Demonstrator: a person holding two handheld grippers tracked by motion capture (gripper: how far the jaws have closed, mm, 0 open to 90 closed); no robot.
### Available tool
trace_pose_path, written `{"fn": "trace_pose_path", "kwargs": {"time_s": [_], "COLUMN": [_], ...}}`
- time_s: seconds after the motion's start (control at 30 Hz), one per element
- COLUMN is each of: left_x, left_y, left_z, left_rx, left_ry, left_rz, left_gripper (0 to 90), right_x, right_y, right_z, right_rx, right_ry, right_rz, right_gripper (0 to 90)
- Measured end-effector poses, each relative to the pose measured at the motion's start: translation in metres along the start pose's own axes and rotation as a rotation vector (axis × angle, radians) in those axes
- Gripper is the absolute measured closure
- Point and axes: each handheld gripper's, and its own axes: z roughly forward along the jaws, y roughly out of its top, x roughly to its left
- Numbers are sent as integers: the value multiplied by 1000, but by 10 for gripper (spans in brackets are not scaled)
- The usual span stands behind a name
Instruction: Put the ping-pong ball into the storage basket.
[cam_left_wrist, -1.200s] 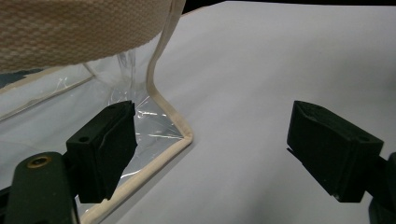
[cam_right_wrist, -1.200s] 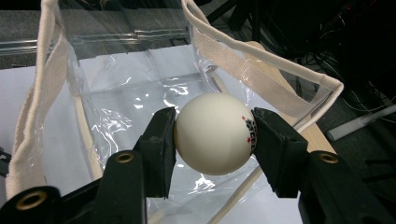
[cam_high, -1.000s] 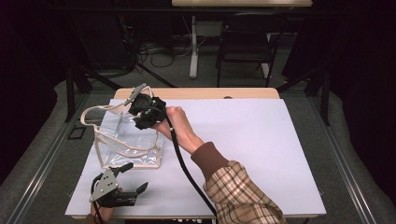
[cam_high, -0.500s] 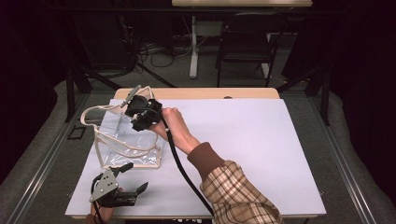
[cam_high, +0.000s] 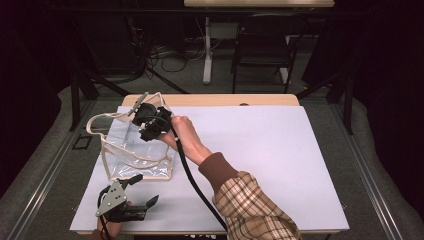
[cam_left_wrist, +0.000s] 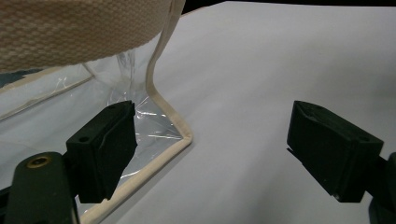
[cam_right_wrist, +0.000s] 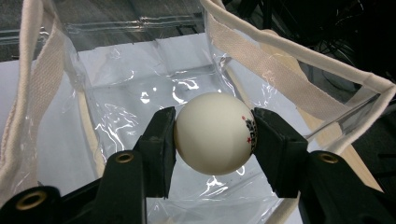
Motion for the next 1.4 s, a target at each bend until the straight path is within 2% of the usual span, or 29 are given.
{"fn": "trace_pose_path", "kwargs": {"time_s": [1.4], "left_x": [0], "left_y": [0], "left_z": [0], "left_rx": [0], "left_ry": [-2], "left_rz": [0], "left_gripper": [159], "right_x": [10], "right_y": [-5], "right_z": [23], "right_rx": [72], "right_ry": [45], "right_rz": [-9], "right_gripper": [507]}}
